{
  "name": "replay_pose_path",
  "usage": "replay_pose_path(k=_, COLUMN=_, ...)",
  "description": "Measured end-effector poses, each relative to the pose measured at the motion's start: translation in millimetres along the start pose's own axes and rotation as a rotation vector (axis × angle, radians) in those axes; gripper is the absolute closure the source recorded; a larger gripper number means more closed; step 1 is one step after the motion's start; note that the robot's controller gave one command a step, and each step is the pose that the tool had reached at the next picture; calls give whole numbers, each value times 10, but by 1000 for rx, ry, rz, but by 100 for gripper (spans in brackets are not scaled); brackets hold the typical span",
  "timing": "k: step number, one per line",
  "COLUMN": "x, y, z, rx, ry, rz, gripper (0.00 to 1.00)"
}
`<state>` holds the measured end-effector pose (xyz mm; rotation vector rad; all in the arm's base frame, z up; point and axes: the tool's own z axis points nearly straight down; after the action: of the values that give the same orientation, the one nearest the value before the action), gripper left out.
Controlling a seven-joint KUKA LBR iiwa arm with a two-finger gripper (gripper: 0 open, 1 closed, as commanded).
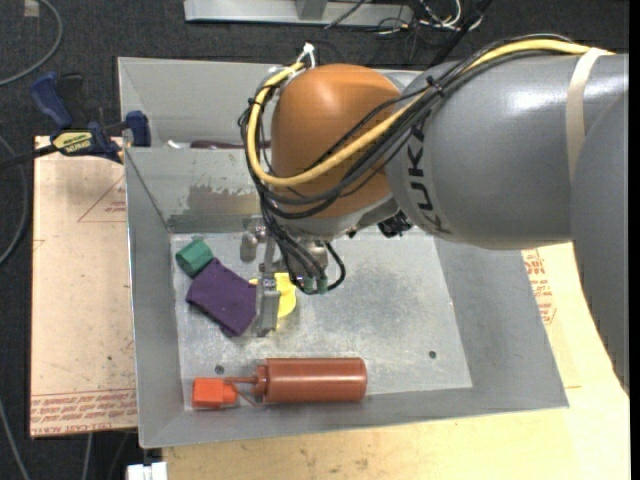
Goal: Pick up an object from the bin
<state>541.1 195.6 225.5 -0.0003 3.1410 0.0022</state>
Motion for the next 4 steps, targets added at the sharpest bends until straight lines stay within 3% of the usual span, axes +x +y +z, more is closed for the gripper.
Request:
replay_pose_path(k=1, x=-88, y=-18, z=411, rx=-1, ry=-1, rz=109, gripper=0)
replay_pose_path(k=2, x=-165, y=-345, z=1144, rx=-2, ry=-3, rz=313, gripper=0)
replay_pose_path(k=3, x=-135, y=-456, z=1450, rx=2, ry=4, rz=296, gripper=0)
replay_pose_path(k=4, x=-99, y=-525, z=1313, rx=-1, ry=0, rz=30, gripper=0)
